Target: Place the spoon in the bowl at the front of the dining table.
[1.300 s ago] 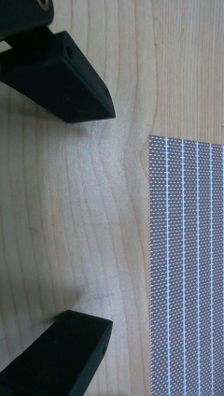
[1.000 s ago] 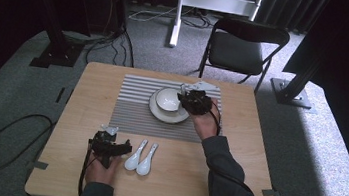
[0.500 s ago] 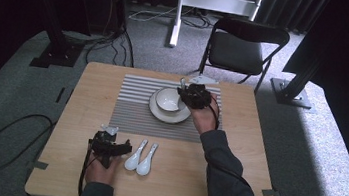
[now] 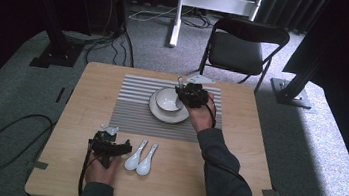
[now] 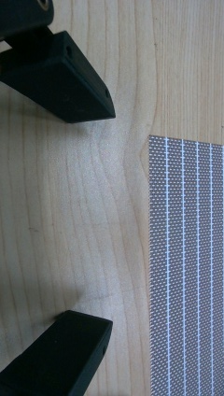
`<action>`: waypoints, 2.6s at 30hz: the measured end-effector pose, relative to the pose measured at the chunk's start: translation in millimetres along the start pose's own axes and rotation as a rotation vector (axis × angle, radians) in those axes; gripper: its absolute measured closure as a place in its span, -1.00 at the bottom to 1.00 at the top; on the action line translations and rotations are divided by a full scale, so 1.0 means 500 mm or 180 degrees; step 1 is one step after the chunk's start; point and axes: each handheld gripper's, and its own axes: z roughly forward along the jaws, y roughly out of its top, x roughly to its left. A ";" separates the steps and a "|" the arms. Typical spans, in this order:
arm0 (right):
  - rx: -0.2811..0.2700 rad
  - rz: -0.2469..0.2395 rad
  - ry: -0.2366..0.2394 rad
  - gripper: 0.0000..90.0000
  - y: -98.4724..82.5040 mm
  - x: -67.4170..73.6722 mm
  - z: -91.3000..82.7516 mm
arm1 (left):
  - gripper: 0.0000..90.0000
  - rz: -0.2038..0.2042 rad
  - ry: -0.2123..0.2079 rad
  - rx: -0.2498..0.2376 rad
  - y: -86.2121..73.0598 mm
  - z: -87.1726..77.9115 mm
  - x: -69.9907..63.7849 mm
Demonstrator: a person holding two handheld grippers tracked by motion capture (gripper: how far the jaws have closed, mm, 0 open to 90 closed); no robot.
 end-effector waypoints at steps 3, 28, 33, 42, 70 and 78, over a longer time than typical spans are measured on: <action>0.0009 -0.0030 -0.0001 0.65 -0.002 0.003 0.007 | -0.94 0.0002 0.0001 0.0002 0.000 0.000 0.000; 0.0284 -0.0105 -0.0004 0.65 -0.027 0.014 0.079 | -0.94 0.0003 -0.0002 0.0009 0.000 0.000 0.000; 0.0350 -0.0137 0.0009 0.65 -0.036 0.022 0.091 | -0.94 0.0006 -0.0003 0.0011 0.000 -0.001 0.000; 0.0440 -0.0265 0.0032 0.65 -0.051 0.044 0.114 | -0.94 -0.0003 0.0000 0.0000 0.000 0.000 0.000; 0.0629 -0.0660 0.0057 0.65 -0.035 0.117 0.183 | -0.94 0.0025 -0.0010 0.0008 -0.001 -0.001 -0.001; 0.0642 -0.0692 0.0068 0.63 -0.040 0.127 0.188 | -0.94 0.0022 -0.0016 0.0002 -0.001 -0.001 -0.001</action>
